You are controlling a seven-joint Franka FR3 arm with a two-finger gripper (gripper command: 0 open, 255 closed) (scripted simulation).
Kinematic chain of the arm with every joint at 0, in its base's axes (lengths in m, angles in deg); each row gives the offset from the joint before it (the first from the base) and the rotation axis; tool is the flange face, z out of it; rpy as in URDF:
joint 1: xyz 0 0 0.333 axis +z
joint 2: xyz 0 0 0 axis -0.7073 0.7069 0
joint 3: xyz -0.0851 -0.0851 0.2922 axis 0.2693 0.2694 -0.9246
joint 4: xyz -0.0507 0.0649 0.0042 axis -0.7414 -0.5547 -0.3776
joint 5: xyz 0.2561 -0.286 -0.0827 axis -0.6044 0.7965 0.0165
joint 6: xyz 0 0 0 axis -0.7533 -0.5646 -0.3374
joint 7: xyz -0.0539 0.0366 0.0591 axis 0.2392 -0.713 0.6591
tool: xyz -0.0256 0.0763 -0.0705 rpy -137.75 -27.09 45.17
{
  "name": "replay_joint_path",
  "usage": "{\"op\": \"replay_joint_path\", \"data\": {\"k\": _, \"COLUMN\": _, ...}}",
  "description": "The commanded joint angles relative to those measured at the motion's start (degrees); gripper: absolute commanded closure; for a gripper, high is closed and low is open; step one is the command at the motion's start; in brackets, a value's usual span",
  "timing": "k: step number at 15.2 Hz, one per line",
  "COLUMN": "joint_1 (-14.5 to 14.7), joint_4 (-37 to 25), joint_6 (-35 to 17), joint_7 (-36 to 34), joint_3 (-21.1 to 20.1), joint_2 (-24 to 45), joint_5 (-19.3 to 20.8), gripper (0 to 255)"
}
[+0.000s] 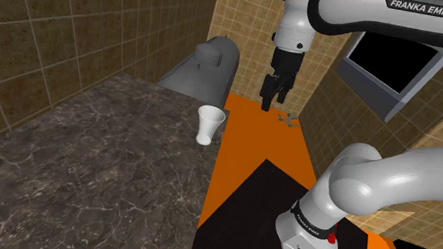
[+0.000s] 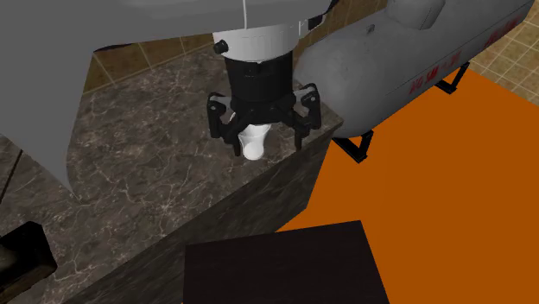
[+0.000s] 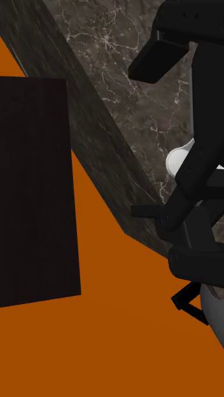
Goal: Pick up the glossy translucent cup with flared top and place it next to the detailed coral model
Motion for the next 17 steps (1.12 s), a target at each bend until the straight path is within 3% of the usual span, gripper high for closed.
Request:
{"op": "replay_joint_path", "data": {"k": 1, "joint_1": 0.0, "joint_4": 0.0, "joint_6": 0.0, "joint_7": 0.0, "joint_3": 0.0, "joint_2": 0.0, "joint_5": 0.0, "gripper": 0}}
{"op": "replay_joint_path", "data": {"k": 9, "joint_1": -0.3, "joint_4": -1.3, "joint_6": -15.0, "joint_7": -9.0, "joint_3": -7.6, "joint_2": 14.1, "joint_5": 2.1, "gripper": 0}}
{"op": "replay_joint_path", "data": {"k": 17, "joint_1": -2.0, "joint_4": -8.4, "joint_6": -25.7, "joint_7": -20.7, "joint_3": -14.2, "joint_2": 31.8, "joint_5": 10.5, "gripper": 0}}
